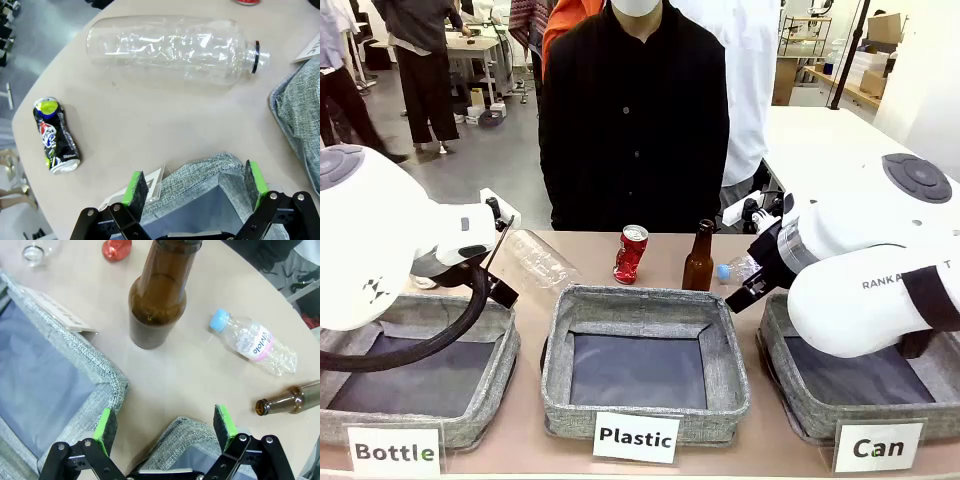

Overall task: Sort the can waste into the basket.
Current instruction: Pick up the can waste from the table and place it in the right Fabric basket.

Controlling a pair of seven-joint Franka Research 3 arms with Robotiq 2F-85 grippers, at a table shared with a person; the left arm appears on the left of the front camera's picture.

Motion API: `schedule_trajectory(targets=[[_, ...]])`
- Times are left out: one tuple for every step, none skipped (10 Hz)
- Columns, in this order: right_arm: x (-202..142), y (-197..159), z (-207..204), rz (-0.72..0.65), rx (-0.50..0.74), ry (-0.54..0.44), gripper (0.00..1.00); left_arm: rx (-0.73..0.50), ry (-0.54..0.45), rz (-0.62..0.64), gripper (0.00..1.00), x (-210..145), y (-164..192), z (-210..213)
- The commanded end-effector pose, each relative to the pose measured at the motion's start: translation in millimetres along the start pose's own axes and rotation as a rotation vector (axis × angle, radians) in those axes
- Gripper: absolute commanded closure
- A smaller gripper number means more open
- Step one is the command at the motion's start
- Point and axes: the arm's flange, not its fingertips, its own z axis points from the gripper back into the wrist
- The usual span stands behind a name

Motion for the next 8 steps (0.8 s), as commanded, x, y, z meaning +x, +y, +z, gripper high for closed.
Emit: schedule_trajectory(targets=[[0.0,0.0,0.0,0.0,0.0,0.0,0.0,0.0,0.0,0.0,0.0,0.0,0.0,0.0],[0.0,0.0,0.0,0.0,0.0,0.0,0.0,0.0,0.0,0.0,0.0,0.0,0.0,0.0],[0.0,0.0,0.0,0.0,0.0,0.0,0.0,0.0,0.0,0.0,0.0,0.0,0.0,0.0],[0.0,0.0,0.0,0.0,0.0,0.0,0.0,0.0,0.0,0.0,0.0,0.0,0.0,0.0],[0.0,0.0,0.0,0.0,0.0,0.0,0.0,0.0,0.0,0.0,0.0,0.0,0.0,0.0],[0.0,0.0,0.0,0.0,0.0,0.0,0.0,0.0,0.0,0.0,0.0,0.0,0.0,0.0],[0.0,0.0,0.0,0.0,0.0,0.0,0.0,0.0,0.0,0.0,0.0,0.0,0.0,0.0],[0.0,0.0,0.0,0.0,0.0,0.0,0.0,0.0,0.0,0.0,0.0,0.0,0.0,0.0]])
